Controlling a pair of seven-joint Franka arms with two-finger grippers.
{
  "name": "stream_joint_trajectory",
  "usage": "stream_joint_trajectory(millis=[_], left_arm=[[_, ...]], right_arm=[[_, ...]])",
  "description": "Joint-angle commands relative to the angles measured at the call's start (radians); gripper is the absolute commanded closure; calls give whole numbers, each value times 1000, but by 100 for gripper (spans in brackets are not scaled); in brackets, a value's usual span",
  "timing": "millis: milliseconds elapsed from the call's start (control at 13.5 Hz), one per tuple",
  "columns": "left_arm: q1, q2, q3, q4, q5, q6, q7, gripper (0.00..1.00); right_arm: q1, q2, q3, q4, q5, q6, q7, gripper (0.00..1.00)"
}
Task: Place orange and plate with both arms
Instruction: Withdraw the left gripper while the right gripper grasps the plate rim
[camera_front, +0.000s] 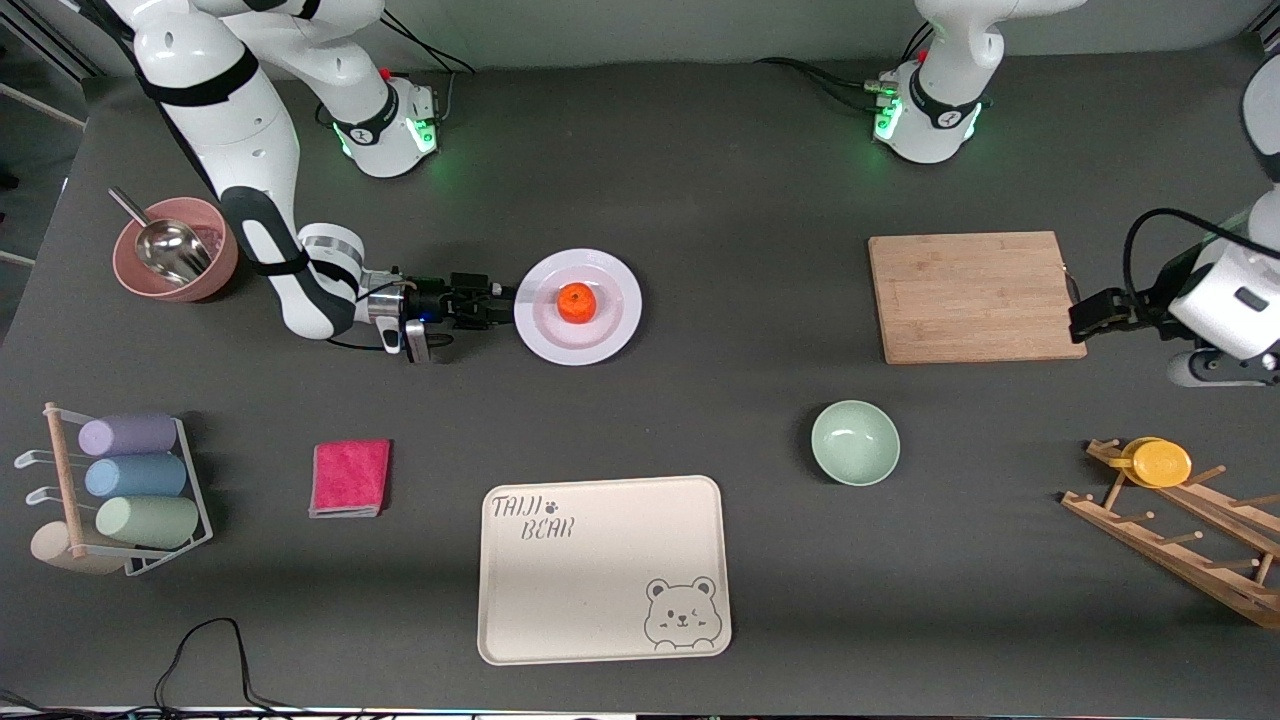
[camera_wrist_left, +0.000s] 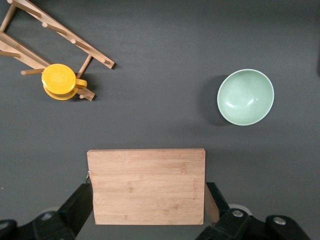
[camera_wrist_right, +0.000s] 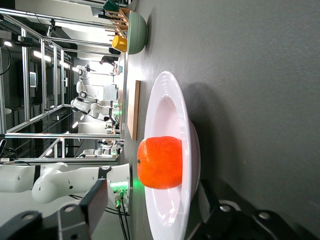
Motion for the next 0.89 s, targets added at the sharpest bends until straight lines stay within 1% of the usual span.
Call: stream_joint_trajectory(millis=[0, 74, 223, 297, 372, 446, 520, 817], left_arm=[[-49, -61, 34, -50, -2, 24, 25, 0], [-49, -75, 34, -52, -1, 24, 25, 0], [-51, -83, 45, -43, -1, 4, 34, 0], [-54, -86, 45, -43, 5, -2, 43, 0], [-55, -86, 45, -40, 6, -8, 46, 0], [-52, -87, 45, -38, 6, -21, 48, 0], [-49, -87, 45, -29, 4, -40, 46, 0], [-45, -81, 43, 2, -8, -48, 48, 0]], right_arm=[[58, 23, -10, -4, 78, 6, -80, 26], [63, 25, -10, -4, 92, 6, -94, 34], [72, 31, -10, -2, 97, 6, -124, 42], [72, 31, -10, -2, 97, 6, -138, 49], [72, 32, -12, -2, 97, 7, -155, 67], [72, 34, -12, -2, 97, 10, -182, 89], [72, 37, -12, -1, 97, 35, -215, 100], [64, 55, -10, 1, 98, 41, -198, 100]])
